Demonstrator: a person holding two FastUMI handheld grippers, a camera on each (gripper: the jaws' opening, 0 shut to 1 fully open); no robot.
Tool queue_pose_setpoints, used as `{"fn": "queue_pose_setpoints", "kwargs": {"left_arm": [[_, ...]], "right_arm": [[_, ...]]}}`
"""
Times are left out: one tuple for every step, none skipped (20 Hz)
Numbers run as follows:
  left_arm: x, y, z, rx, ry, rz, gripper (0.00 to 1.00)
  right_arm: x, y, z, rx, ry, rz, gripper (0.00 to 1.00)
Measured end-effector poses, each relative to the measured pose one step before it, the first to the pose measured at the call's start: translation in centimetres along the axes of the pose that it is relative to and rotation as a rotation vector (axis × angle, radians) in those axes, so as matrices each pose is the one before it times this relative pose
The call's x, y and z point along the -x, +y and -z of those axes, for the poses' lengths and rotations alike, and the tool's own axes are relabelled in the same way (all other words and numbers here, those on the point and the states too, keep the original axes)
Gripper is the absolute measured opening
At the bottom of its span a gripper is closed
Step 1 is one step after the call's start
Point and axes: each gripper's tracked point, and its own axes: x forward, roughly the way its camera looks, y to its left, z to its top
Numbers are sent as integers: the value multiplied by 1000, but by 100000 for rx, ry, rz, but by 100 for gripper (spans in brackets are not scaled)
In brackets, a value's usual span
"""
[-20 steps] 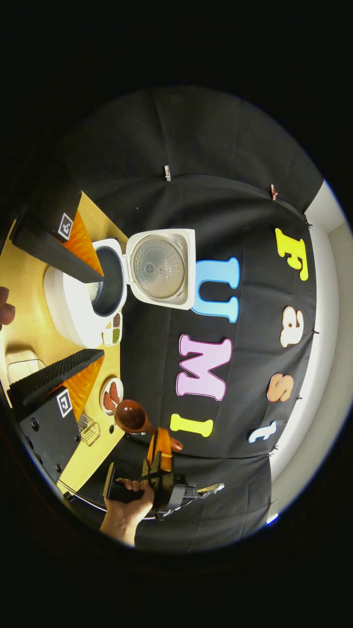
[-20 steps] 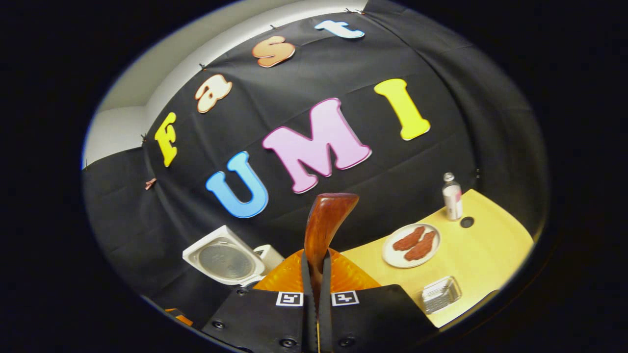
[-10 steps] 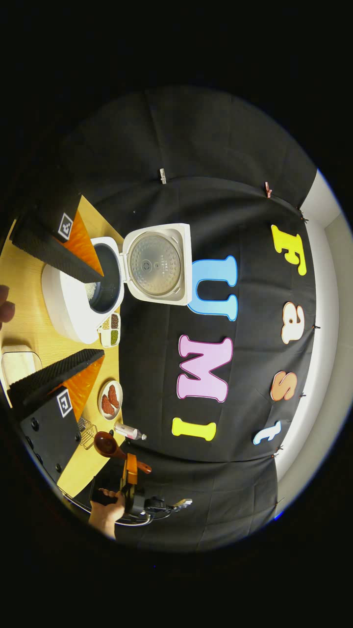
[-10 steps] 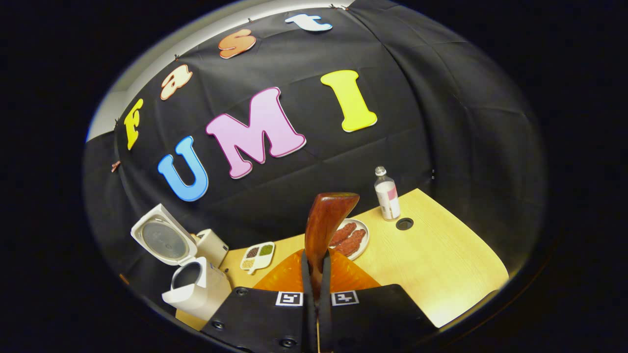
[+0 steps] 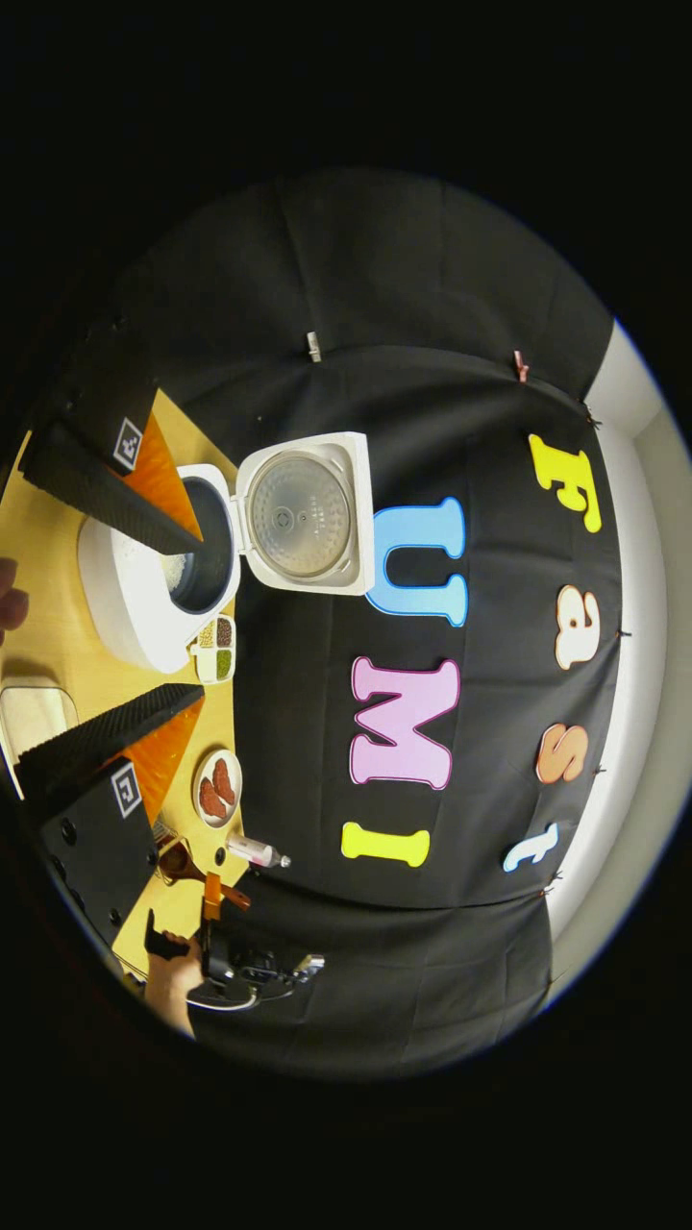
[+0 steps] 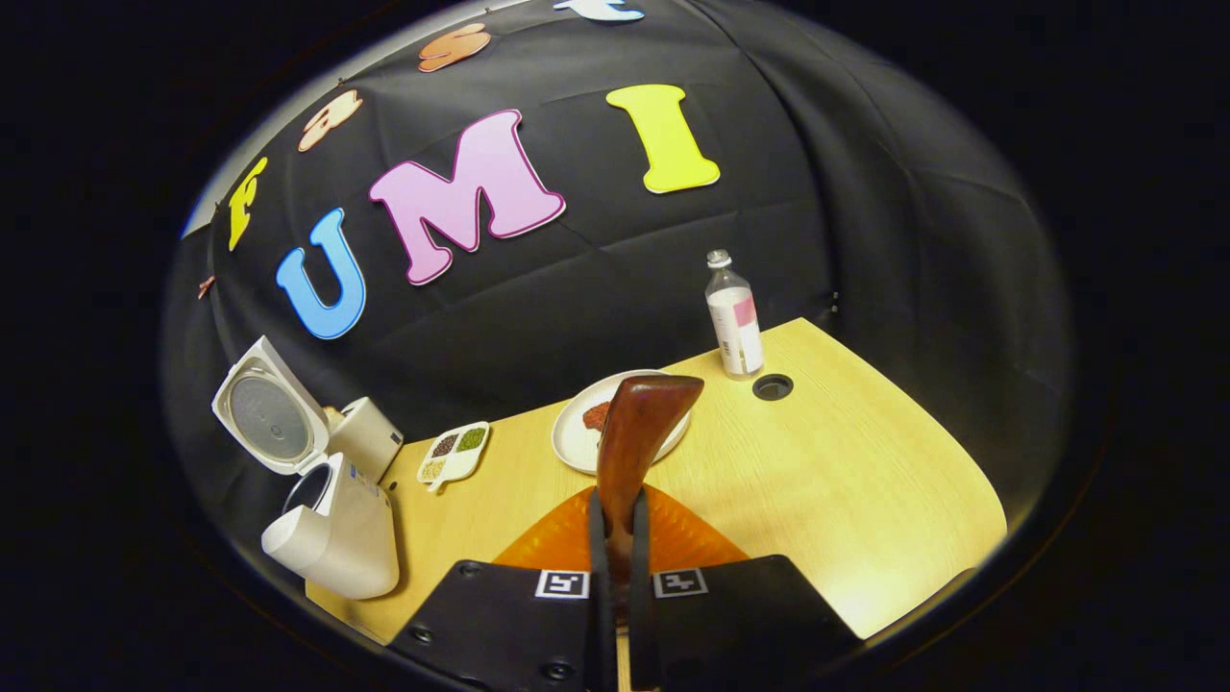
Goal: Close the left gripper, press the button to open the rice cooker; take a wooden spoon from the chopstick holder with the right hand, scoop a spoonful of rice and pour it into the rice cooker, then put the wooden spoon back into the chopstick holder.
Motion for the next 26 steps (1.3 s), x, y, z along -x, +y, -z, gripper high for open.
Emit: {"fn": "queue_pose_setpoints", "kwargs": {"left_arm": [[-206,198,47,1498,169,-244,94],[-97,425,-204,380,-163,-746,94],[-82,429,-294,-104,-324,-849,94],[-115,354,-440,-196,-662,-648,94],[75,232,-423,-123,-926,-365,94],[19,181,-397,-182,-894,-178,94],[-102,325,-587,-386,-1151,-381,94],[-112,238,-614,-430,-949,-392,94],[-237,360,-586,-374,-1480,-657,94],[-278,297,-772,-13,-1208,-349,94],[-315,177,-686,343,-1181,-222,94],[-423,147,-757,596,-1146,18,94],[-548,181,-663,717,-758,30,94],[-589,38,-769,700,-1217,593,95],[-631,-4,-728,591,-1103,534,95],[-624,229,-834,371,-1624,6,95],[-723,524,-790,-380,-1786,-1233,95],[-804,751,-1100,-909,-2680,-1825,95],[-817,403,-974,-890,-2649,-1183,95],[-921,322,-1239,-350,-2858,-579,95],[-982,285,-916,-80,-1922,-661,95],[-1146,571,-804,-12,-1292,-1427,95],[-1178,783,-591,20,-986,-2275,95],[-1071,808,-463,277,-586,-2125,95],[-974,686,-344,429,-1204,-2306,95],[-1042,541,-379,237,-1003,-1415,95]], "right_arm": [[-229,-118,516,62,1275,530,10],[-96,-175,227,112,683,415,11],[-279,-21,146,-625,372,93,13],[111,60,62,-1459,567,-426,15],[-197,-148,-402,-1500,-891,117,17],[14,-499,-137,-569,-752,2052,24],[199,-274,-47,-378,-93,753,33],[385,119,17,-603,168,-44,40],[626,244,-42,219,299,-483,55],[657,-147,-82,1765,-139,927,70],[956,-237,-693,2873,-2441,1594,84],[877,116,-704,3135,-2862,925,97],[1158,355,-669,2732,-1793,191,98],[1225,247,-497,2441,-1666,712,98],[1287,208,-569,2310,-1649,718,98],[1241,125,-522,1845,-1546,895,98],[1313,301,-229,1798,-523,517,98],[1421,393,-245,1474,-962,347,98],[1565,488,-255,1446,-1117,335,98],[1639,668,-101,894,-877,-469,98],[1669,933,-57,559,-613,-1017,98],[1499,815,-78,-107,-1030,-737,98],[1494,797,172,14,-102,-556,98],[1326,551,256,0,99,-73,98],[1344,654,318,383,340,60,98],[1246,664,90,-76,-72,13,98]]}}
